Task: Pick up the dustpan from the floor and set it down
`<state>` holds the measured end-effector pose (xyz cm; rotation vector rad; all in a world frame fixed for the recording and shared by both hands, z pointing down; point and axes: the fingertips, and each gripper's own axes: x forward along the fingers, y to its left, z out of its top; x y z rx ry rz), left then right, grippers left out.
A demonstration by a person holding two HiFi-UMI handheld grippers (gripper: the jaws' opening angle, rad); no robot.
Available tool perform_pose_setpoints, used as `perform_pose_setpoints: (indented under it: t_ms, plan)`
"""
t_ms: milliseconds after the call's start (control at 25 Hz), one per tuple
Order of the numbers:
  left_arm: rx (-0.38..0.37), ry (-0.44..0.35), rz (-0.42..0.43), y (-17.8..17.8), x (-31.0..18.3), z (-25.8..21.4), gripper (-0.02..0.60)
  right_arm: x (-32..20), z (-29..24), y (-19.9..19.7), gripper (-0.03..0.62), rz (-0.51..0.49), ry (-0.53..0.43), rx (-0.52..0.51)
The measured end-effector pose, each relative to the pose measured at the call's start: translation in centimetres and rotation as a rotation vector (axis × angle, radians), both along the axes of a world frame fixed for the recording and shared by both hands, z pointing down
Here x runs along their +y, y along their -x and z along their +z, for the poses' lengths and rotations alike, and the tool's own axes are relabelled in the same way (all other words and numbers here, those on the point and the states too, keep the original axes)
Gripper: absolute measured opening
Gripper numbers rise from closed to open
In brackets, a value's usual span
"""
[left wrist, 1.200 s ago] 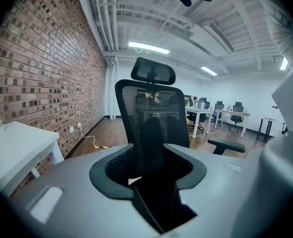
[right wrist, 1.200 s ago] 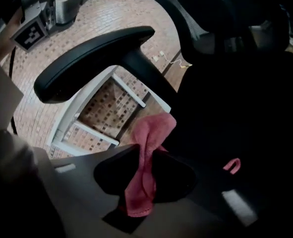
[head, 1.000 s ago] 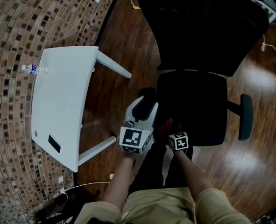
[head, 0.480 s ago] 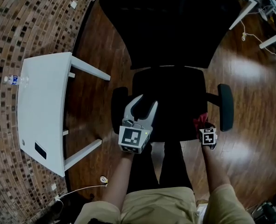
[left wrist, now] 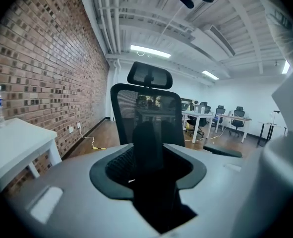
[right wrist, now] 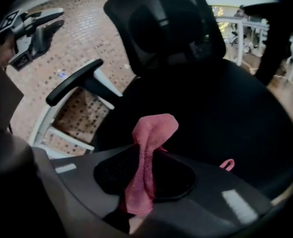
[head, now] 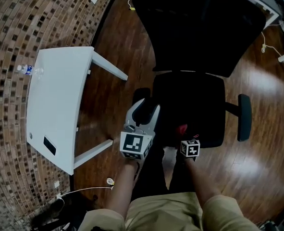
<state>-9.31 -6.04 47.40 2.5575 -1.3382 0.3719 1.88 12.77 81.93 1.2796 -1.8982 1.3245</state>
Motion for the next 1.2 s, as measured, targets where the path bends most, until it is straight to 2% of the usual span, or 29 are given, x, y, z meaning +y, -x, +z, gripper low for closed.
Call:
perform_pose_setpoints:
  t_ms: [120, 160, 200, 320, 480, 560, 600, 760, 840, 1040, 1200]
  plan:
    - [-0.013, -0.006, -0.026, 2.9, 0.2, -0.3, 0.167, 0.2, -1.9, 11.8, 0.083, -0.127, -0.039, -0.297]
    - [-0.021, -0.005, -0.032, 3.8, 0.5, -0.3, 0.167, 0.5, -2.5, 14.8, 0.083, -0.17, -0.042, -0.361]
    - [-0.03, -0.004, -0.037, 4.7, 0.7, -0.3, 0.167, 0.7, -2.7, 17.1, 0.083, -0.218, -0.044, -0.382]
    - [-0.051, 0.005, -0.054, 7.0, 1.0, 0.1, 0.167, 1.3, -1.6, 19.9, 0.084, -0.371, -0.059, -0.275]
    - [-0.035, 0.024, -0.065, 8.3, 1.0, 0.3, 0.167, 2.3, -0.8, 18.5, 0.084, -0.535, -0.119, -0.167]
    - [-0.012, 0.03, -0.056, 7.8, 0.9, 0.2, 0.167, 2.4, -0.8, 16.2, 0.084, -0.549, -0.146, -0.119]
    - [0.002, 0.033, -0.046, 7.2, 0.8, 0.3, 0.166, 2.4, -0.5, 14.2, 0.084, -0.519, -0.144, -0.092]
    - [0.041, 0.053, 0.019, 3.3, 0.8, 1.5, 0.166, 3.5, 1.6, 3.5, 0.084, -0.257, -0.069, 0.0]
    - [0.052, 0.06, 0.045, 1.2, 0.5, 1.9, 0.166, 4.0, 1.7, -1.8, 0.083, -0.173, -0.054, 0.04]
    - [0.075, 0.073, 0.1, -3.2, 0.2, 2.7, 0.166, 4.9, 0.6, -13.7, 0.083, -0.097, -0.057, 0.202]
    - [0.081, 0.076, 0.131, -5.9, 0.5, 2.9, 0.166, 5.3, -0.4, -20.3, 0.081, -0.041, -0.019, 0.306]
